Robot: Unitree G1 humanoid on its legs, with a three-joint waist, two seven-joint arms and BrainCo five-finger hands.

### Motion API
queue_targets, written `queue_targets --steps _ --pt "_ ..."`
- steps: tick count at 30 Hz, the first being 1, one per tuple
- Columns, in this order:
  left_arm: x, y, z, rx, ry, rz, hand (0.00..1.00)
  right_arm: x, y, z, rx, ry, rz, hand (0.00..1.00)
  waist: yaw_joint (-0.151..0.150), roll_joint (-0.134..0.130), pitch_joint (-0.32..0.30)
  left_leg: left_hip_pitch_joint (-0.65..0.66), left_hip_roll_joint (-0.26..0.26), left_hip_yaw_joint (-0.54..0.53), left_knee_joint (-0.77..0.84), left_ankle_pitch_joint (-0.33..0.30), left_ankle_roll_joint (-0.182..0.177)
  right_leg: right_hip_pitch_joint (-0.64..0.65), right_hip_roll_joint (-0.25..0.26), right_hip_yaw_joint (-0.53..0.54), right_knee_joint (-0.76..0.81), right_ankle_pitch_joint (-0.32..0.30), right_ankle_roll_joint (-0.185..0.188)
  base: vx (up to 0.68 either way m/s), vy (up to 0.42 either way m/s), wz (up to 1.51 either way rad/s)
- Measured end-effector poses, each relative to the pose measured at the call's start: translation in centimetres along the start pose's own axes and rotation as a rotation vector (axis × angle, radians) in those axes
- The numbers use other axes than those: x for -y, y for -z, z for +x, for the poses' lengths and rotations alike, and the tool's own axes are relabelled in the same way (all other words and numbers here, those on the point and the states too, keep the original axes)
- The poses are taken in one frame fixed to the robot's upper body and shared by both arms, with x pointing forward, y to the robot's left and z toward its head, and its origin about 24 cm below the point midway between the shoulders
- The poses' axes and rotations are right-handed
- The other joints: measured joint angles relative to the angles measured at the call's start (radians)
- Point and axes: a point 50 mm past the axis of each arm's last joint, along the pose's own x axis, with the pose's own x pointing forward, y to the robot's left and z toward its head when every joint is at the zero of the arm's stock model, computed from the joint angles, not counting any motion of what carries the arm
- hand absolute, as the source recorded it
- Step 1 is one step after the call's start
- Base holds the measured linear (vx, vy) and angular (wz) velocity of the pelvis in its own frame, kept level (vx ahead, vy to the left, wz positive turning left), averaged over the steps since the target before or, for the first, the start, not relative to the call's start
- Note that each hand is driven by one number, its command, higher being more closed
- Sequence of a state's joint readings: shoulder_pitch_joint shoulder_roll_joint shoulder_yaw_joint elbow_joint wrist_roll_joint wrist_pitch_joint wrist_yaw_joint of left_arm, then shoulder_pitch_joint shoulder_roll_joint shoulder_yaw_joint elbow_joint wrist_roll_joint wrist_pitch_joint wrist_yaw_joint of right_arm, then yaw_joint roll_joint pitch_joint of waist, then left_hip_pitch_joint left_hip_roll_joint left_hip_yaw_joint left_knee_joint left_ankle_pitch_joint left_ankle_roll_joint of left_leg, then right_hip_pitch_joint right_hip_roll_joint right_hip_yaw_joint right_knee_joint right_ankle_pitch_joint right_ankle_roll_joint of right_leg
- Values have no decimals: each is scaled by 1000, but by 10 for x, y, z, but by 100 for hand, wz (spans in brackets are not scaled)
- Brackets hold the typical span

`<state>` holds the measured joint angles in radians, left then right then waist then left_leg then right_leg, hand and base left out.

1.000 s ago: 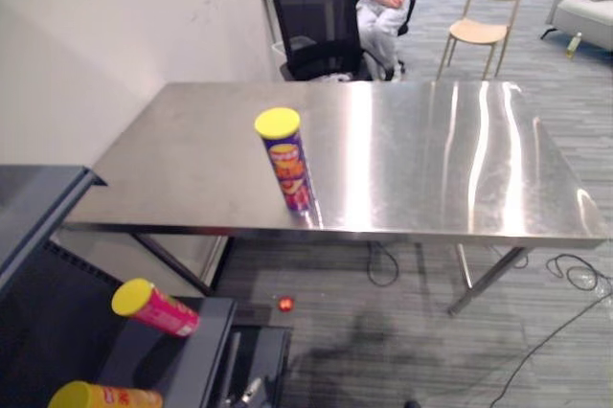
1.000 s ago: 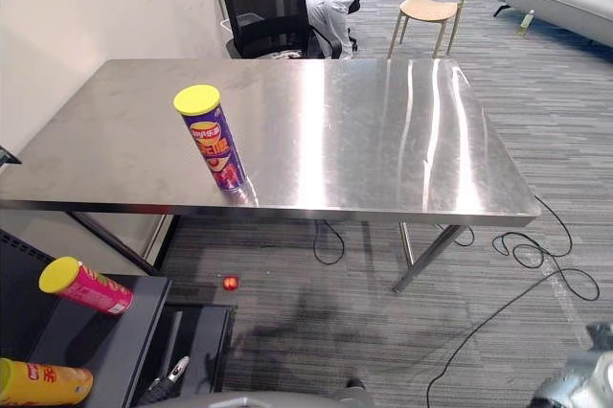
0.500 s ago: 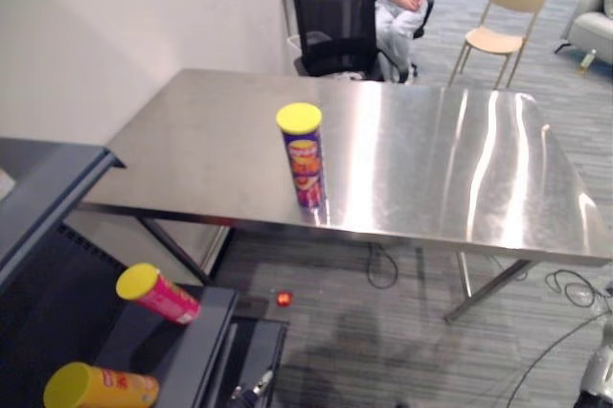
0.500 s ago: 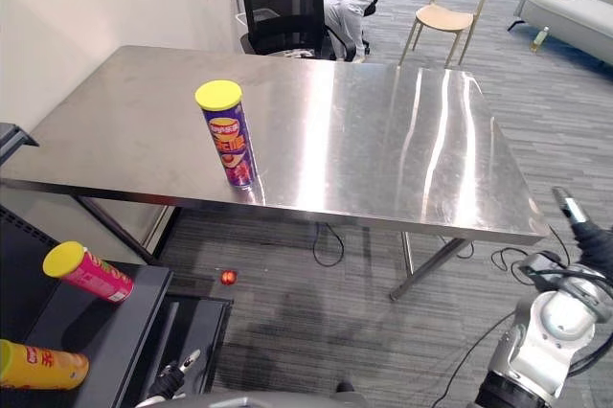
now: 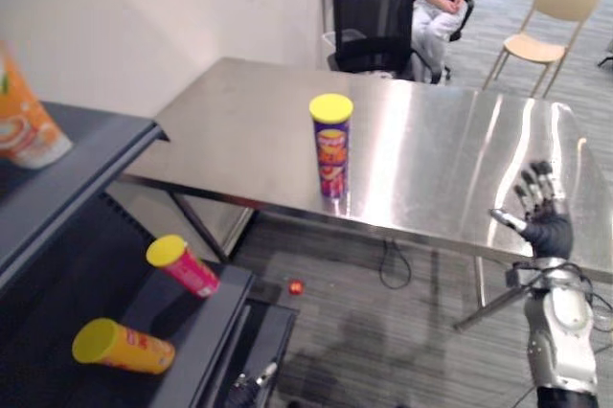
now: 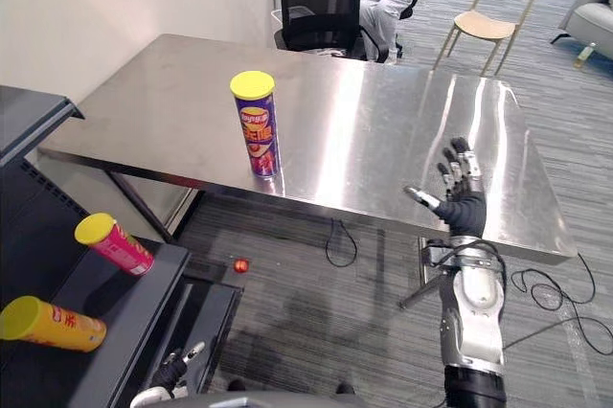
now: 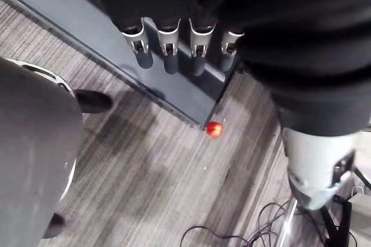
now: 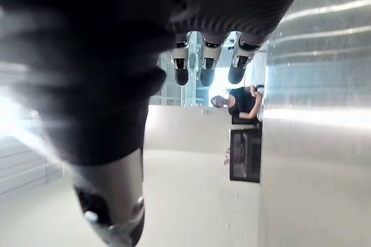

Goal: Put the gum and the chips on the shelf.

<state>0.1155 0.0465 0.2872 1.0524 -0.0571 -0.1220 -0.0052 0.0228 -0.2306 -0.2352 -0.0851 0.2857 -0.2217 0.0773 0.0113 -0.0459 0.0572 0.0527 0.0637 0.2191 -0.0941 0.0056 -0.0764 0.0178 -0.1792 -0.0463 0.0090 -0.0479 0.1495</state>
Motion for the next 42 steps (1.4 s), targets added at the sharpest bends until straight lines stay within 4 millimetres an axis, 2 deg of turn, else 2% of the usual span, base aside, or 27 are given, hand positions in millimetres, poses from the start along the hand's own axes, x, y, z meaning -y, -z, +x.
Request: queue_targets --steps 6,7,10,12,14,21,31,42 --pt "1 -3 1 7 4 7 0 -17 3 7 -8 -63 22 0 10 3 9 -19 1 -40 -1 14 0 8 1 -36 -7 0 0 -13 -26 18" --pt "2 -5 2 13 7 8 0 -23 1 12 4 -83 30 0 19 3 15 -19 2 -42 -1 15 0 9 2 -39 -7 0 0 -13 -16 7" --pt "3 -9 2 30 7 9 0 -38 -7 24 49 -132 49 0 21 0 31 -21 0 -55 -1 19 0 15 1 -51 -7 0 0 -17 -13 13" --pt "2 -11 2 36 6 13 0 -41 -9 29 61 -138 54 0 23 -4 35 -31 0 -69 -1 23 0 17 2 -66 -8 0 0 -7 -16 21" --pt "2 -12 3 41 3 15 0 -48 -9 40 64 -146 66 0 27 -3 41 -31 1 -68 -1 24 0 18 2 -65 -8 0 -1 -2 -6 3" --pt "3 -18 4 54 -10 15 0 -71 -5 53 33 -207 82 0 37 -2 66 -31 2 -65 -5 24 0 17 3 -60 -8 1 -1 0 0 0" --pt "6 -23 5 72 -9 24 0 -92 -5 70 19 -246 87 0 57 -2 86 -32 2 -65 -5 24 0 17 3 -61 -8 1 -1 0 0 0" --pt "8 -28 6 83 -8 20 0 -102 -7 88 -1 -250 84 0 78 -6 99 -32 2 -69 -8 24 0 20 3 -67 -9 1 -1 0 0 0"
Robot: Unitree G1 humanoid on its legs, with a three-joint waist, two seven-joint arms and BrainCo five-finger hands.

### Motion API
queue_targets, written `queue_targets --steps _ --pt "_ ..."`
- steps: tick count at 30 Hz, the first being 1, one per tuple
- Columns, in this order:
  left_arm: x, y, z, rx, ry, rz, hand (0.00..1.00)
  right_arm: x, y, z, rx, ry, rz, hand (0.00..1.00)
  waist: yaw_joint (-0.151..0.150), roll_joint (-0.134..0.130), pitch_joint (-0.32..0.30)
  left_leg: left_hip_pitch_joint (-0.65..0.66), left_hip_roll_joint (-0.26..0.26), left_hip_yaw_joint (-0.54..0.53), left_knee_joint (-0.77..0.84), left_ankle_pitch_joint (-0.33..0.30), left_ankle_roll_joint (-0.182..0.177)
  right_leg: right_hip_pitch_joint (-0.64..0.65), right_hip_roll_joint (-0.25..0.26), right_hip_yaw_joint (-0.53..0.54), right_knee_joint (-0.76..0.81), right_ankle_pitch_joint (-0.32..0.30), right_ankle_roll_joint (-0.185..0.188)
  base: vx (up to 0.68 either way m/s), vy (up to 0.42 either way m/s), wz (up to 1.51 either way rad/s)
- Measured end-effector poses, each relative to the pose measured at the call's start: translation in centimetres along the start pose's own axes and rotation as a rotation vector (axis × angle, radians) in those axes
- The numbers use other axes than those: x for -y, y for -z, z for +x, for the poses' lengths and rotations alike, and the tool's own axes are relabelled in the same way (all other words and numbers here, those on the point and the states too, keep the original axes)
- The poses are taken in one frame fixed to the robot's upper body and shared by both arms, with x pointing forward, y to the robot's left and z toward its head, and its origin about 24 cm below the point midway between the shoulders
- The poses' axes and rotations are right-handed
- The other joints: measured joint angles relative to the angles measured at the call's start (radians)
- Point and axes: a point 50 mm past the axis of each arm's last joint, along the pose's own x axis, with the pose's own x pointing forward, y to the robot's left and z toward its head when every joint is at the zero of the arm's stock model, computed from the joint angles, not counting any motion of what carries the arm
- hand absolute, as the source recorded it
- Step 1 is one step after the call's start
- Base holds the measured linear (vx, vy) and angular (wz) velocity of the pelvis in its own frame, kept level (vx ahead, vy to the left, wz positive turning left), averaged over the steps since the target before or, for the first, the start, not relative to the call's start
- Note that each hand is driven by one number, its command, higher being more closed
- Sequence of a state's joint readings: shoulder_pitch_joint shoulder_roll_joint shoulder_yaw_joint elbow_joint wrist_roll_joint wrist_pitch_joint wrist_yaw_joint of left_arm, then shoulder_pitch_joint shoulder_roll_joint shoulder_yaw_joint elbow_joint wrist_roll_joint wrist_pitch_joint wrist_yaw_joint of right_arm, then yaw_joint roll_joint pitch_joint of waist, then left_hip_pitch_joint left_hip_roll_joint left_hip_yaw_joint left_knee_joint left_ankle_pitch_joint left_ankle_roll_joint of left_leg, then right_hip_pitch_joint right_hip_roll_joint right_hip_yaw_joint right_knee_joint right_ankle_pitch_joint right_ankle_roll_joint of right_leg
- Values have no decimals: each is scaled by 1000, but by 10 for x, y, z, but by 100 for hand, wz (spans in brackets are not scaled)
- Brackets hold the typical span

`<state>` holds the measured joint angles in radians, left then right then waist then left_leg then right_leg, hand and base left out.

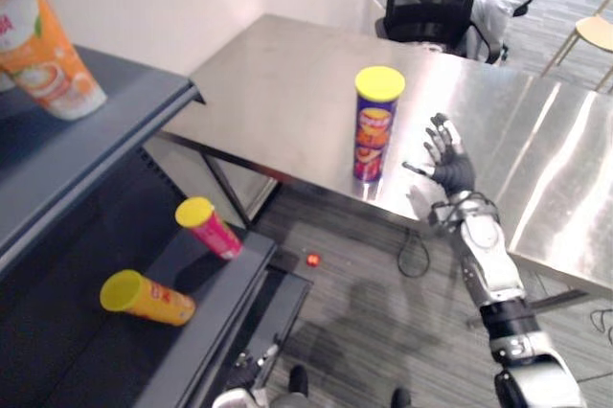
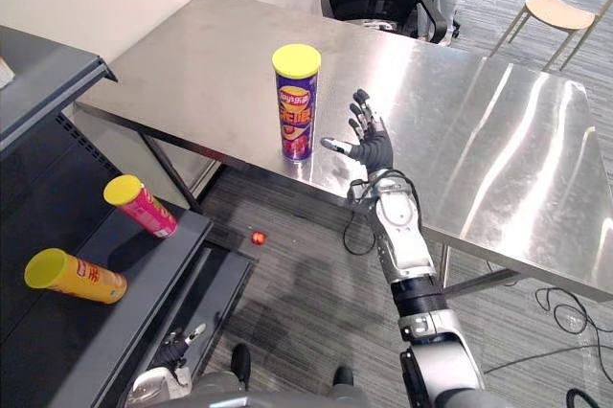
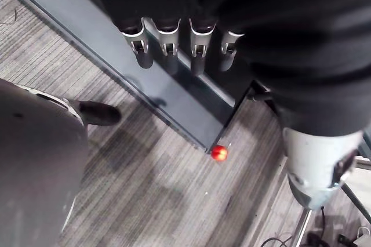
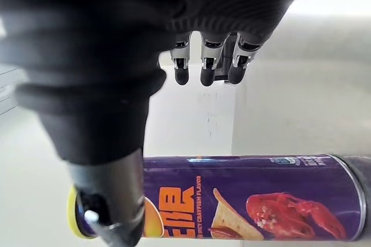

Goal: Put the gum and the chips on the shelf.

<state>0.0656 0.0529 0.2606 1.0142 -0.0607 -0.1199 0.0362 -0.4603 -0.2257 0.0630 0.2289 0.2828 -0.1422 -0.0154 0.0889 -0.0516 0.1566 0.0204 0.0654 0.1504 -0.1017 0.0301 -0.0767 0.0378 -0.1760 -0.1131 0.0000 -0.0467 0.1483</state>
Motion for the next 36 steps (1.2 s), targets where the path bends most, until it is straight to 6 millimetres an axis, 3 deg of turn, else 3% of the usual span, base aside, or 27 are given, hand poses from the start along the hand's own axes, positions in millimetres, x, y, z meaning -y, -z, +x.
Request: queue_targets --steps 23,31,36 --pt "-3 -10 1 40 -8 -2 0 -14 -17 31 36 -28 -16 0 6 -21 41 -19 0 -26 -1 8 -2 0 0 -29 -4 0 0 -3 -3 3" --pt "-4 -12 2 46 -12 0 0 -24 -40 47 110 -63 -23 0 8 -21 41 -57 30 -35 6 33 -13 -31 29 -26 -14 26 -20 -23 -16 1" --pt "-6 -13 2 47 -18 -1 0 -29 -45 50 111 -96 -48 0 9 -20 40 -75 43 -58 2 50 -18 -37 42 -40 -14 28 -23 -82 -33 9"
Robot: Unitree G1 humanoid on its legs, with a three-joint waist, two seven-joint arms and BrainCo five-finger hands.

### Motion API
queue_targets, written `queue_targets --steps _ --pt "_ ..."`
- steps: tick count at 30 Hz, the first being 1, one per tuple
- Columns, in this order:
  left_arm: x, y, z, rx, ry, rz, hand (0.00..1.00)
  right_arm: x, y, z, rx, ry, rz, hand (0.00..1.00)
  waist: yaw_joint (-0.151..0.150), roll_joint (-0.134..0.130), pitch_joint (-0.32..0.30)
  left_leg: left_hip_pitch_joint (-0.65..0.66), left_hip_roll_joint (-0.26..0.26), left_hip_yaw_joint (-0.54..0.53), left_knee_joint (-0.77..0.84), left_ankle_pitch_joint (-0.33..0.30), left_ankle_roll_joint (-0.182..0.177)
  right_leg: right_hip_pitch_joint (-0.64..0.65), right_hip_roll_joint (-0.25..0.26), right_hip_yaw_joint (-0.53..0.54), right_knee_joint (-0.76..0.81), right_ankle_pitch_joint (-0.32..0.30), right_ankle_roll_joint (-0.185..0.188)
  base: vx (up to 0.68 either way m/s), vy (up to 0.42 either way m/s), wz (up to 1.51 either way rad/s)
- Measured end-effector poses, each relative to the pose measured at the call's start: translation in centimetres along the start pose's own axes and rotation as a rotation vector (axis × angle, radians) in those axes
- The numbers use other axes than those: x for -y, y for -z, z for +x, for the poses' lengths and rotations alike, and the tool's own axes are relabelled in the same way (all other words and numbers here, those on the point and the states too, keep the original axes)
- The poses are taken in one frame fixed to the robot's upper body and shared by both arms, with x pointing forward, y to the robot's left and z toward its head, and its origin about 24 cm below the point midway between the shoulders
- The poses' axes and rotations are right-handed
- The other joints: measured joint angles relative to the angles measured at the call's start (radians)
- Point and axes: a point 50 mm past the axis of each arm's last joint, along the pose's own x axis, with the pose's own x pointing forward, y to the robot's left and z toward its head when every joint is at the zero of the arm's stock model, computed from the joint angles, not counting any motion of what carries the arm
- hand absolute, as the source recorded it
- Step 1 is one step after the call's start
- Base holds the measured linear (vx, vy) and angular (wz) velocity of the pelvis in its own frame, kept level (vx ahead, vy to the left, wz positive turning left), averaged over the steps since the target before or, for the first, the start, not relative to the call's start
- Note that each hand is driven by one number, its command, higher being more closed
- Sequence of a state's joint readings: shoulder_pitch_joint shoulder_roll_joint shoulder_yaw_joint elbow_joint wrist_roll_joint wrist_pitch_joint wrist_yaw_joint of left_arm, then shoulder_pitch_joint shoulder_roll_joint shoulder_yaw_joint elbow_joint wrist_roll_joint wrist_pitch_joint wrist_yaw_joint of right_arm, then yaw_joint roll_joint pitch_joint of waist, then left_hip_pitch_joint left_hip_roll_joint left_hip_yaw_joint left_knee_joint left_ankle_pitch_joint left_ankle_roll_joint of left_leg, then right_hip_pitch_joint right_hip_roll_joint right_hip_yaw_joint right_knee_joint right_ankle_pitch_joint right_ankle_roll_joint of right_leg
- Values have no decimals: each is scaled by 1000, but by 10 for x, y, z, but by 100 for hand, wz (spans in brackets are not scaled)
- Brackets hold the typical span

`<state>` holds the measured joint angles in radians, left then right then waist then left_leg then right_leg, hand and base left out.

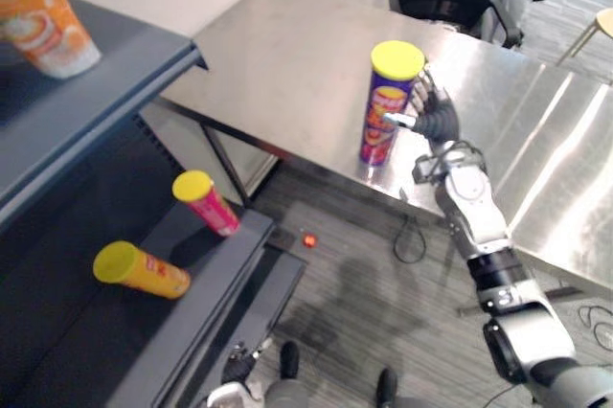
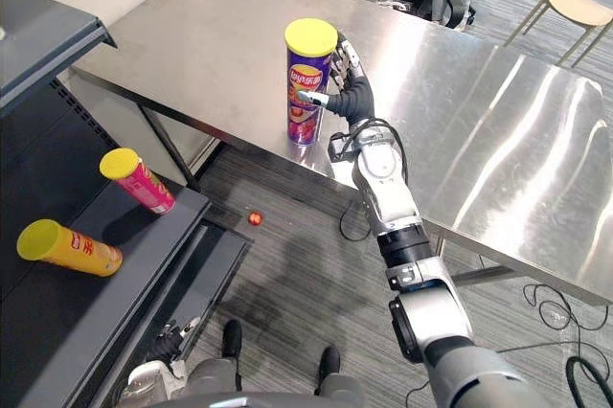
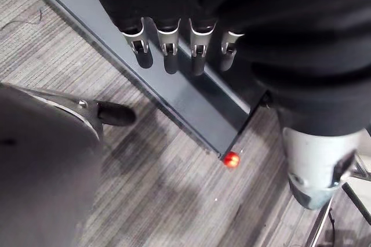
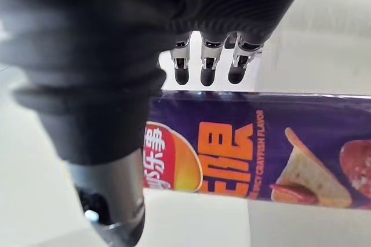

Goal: Put the gum and the chips on the shelf.

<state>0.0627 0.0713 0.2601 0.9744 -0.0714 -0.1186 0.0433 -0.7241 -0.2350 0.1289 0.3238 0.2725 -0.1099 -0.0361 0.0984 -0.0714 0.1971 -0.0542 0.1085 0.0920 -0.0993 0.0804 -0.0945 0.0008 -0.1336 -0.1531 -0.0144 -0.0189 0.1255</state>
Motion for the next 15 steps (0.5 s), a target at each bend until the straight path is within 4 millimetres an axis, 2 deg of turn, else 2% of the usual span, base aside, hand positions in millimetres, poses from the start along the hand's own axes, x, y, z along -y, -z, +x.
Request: queue_targets --steps 1,4,10,15 --pt "-1 0 0 0 -4 0 0 -2 1 0 -5 -7 -2 100 3 0 0 0 2 -1 -2 2 -1 1 2 0 0 0 0 -90 -24 3" --pt "-2 0 0 0 -19 1 0 -3 1 0 -7 -8 -3 100 18 0 0 -1 12 -5 -3 7 -6 1 12 -1 0 0 -1 -68 -26 1" --pt "-7 3 0 -21 -34 8 0 -5 -5 4 11 -19 -15 100 25 0 0 -24 25 -16 -2 20 -13 -18 26 -7 -1 5 -9 -32 -17 2" --pt "-7 4 -1 -25 -36 8 0 -3 -1 4 6 -3 -5 100 42 0 0 -23 22 -17 -1 22 -15 -15 26 -10 -5 5 -9 5 -3 2"
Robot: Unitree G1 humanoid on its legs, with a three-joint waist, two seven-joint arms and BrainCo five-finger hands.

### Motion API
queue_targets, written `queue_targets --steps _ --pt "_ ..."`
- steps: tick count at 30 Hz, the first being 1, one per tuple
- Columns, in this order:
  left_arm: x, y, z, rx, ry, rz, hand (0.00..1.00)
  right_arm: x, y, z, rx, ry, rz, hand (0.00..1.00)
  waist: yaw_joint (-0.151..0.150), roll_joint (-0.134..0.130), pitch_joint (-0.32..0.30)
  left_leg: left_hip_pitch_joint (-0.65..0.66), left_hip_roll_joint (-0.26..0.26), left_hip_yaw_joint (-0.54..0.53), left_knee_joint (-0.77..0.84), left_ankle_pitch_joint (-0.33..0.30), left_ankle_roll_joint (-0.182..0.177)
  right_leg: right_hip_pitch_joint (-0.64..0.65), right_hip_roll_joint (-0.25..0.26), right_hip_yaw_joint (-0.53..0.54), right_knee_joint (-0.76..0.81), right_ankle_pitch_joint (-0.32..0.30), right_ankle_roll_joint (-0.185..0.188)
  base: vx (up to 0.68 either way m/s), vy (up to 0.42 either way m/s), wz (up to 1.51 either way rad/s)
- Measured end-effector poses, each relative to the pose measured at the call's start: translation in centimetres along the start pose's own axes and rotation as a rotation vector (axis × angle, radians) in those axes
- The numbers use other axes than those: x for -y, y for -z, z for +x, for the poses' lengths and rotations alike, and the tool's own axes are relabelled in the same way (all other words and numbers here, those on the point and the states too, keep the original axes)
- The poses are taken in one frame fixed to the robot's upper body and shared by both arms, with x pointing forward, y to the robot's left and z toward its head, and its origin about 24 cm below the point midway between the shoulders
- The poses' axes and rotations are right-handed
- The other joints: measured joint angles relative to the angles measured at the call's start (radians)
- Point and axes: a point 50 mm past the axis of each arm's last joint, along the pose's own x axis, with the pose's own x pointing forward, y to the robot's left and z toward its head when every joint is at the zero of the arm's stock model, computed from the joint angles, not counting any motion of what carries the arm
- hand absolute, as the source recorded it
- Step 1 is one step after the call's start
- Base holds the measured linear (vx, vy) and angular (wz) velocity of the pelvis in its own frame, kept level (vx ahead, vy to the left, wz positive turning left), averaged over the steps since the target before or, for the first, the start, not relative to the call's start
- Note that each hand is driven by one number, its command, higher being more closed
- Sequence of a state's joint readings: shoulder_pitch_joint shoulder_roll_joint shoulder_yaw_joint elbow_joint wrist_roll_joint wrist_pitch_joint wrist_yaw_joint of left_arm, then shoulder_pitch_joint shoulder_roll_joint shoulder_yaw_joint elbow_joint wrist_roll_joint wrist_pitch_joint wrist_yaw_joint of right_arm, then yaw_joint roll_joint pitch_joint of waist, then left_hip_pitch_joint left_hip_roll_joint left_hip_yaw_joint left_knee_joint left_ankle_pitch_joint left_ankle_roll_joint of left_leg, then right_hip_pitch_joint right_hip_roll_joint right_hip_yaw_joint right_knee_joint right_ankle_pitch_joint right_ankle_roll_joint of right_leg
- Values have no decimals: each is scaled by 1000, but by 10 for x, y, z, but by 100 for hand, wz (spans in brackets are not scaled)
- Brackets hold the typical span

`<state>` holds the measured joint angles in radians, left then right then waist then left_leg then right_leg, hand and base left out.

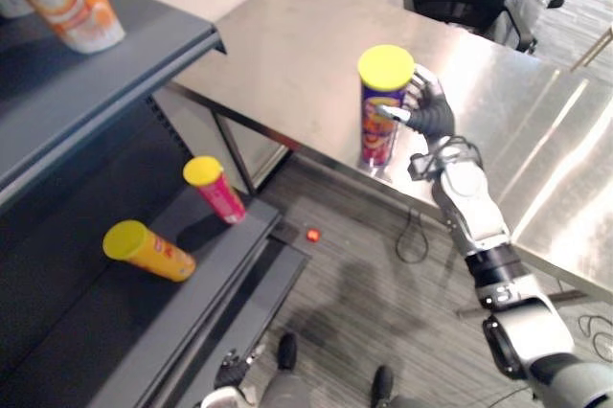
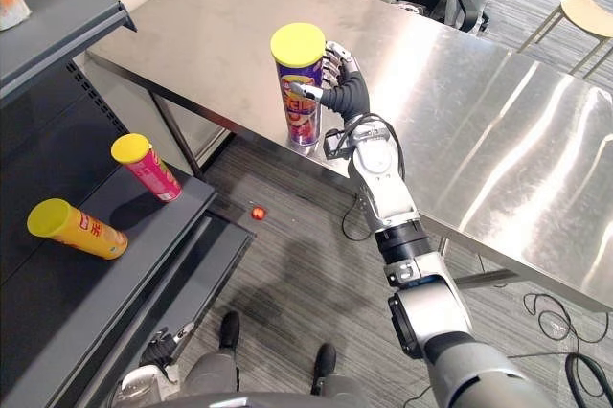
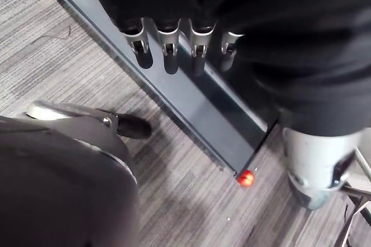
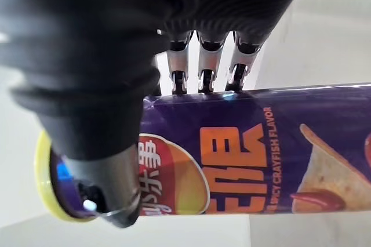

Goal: Put the gum and the chips on the shelf.

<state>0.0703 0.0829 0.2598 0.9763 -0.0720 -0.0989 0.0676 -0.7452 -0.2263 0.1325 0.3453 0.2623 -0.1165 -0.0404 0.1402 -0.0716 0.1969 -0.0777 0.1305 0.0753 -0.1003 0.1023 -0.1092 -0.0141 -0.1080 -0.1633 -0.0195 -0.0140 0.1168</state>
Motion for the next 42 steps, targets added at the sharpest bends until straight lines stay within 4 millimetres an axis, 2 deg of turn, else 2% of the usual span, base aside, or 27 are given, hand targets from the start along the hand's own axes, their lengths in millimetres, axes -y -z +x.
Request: queue_targets --steps 8,17,25,26,29,32,34,42 --pt "0 1 0 -2 3 19 0 17 17 -2 -57 101 20 100 6 0 0 13 -4 0 -2 -1 -1 16 -4 -3 -2 0 0 0 1 1" --pt "2 0 0 3 13 34 0 21 24 -3 -82 162 60 100 29 -1 0 13 -4 6 -2 -2 -1 19 -3 1 -12 0 0 0 0 0" --pt "2 0 0 2 12 34 0 23 26 -4 -90 176 57 100 30 -2 0 17 -4 19 -2 -3 -2 20 -4 6 -12 0 0 0 -2 -1" --pt "2 0 0 2 11 34 0 23 27 -4 -93 176 50 0 30 -2 0 18 -3 21 -2 -3 -1 20 -4 8 -12 0 0 -6 -5 -3" --pt "2 0 0 2 12 35 0 25 39 -9 -154 186 41 0 31 -2 0 20 -3 22 -2 -3 -2 21 -4 8 -12 0 0 0 0 0" --pt "2 0 0 2 12 35 0 29 61 -22 -268 211 39 0 34 -2 1 20 -3 23 -2 -4 -2 20 -4 9 -12 0 1 0 0 0" --pt "1 0 0 1 11 35 0 30 67 -26 -293 220 38 0 32 -2 1 20 -3 23 -2 -5 -2 19 -4 10 -12 0 1 0 0 0" --pt "1 0 0 1 11 35 0 31 69 -27 -308 225 38 0 30 -1 1 20 -4 23 -2 -9 -3 19 -4 9 -14 1 2 0 0 0"
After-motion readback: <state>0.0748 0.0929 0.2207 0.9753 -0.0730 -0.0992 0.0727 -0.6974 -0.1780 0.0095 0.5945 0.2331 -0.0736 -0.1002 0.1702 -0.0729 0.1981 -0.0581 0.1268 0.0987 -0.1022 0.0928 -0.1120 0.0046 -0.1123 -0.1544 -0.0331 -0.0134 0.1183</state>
